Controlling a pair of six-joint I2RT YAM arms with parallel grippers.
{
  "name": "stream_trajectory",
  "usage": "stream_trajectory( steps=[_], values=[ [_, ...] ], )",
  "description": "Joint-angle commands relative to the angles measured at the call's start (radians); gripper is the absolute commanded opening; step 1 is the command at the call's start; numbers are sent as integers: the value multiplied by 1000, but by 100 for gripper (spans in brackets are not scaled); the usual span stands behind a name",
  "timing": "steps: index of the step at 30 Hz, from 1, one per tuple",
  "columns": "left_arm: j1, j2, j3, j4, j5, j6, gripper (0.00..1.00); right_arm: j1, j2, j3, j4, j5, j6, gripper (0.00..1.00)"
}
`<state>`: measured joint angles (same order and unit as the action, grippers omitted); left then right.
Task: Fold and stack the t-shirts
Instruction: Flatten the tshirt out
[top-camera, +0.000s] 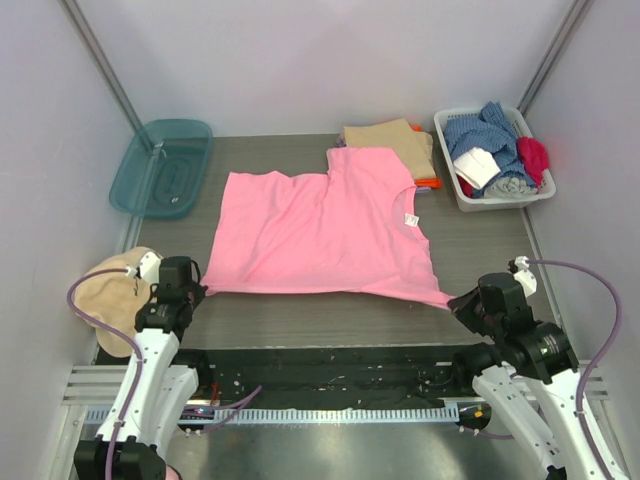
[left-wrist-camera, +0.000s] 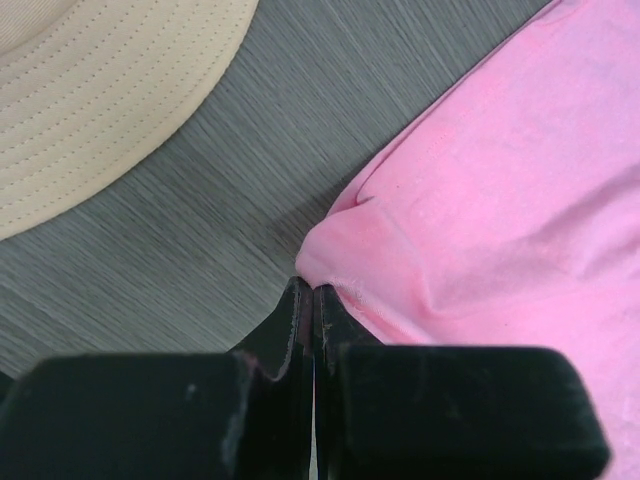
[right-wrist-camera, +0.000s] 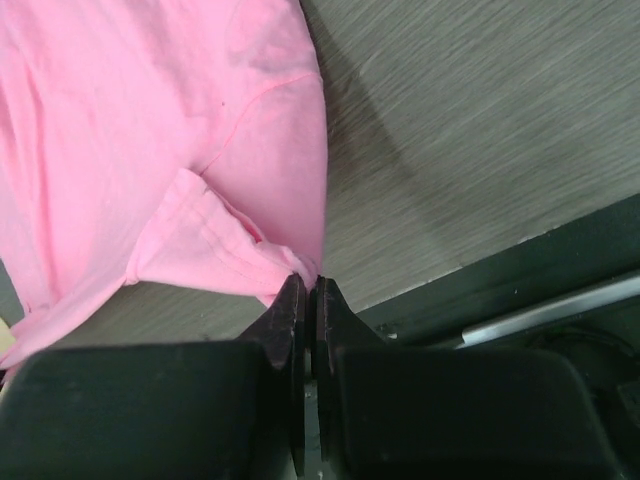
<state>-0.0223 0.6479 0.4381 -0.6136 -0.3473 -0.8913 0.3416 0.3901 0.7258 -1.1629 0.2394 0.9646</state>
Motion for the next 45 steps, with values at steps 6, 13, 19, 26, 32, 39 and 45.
stream_trajectory(
  steps=[6,13,19,26,32,39,45],
  values=[
    [-1,-46,37,-87,-21,-72,0,4,-2,104,-124,-86,-3,1],
    [-1,-120,48,-176,-47,-143,8,2,-20,115,-146,-88,-6,42],
    [-1,-157,108,-268,-59,-215,47,2,-31,158,-139,-69,8,60],
    [-1,-192,223,-264,-76,-184,86,2,96,218,101,-37,-99,72],
    [-1,-89,168,128,36,26,88,4,332,153,503,-138,-236,73],
    [-43,308,200,362,192,152,87,22,758,187,687,-166,-348,73],
    [-238,530,307,353,41,248,88,126,960,238,652,-108,-405,73]
  ],
)
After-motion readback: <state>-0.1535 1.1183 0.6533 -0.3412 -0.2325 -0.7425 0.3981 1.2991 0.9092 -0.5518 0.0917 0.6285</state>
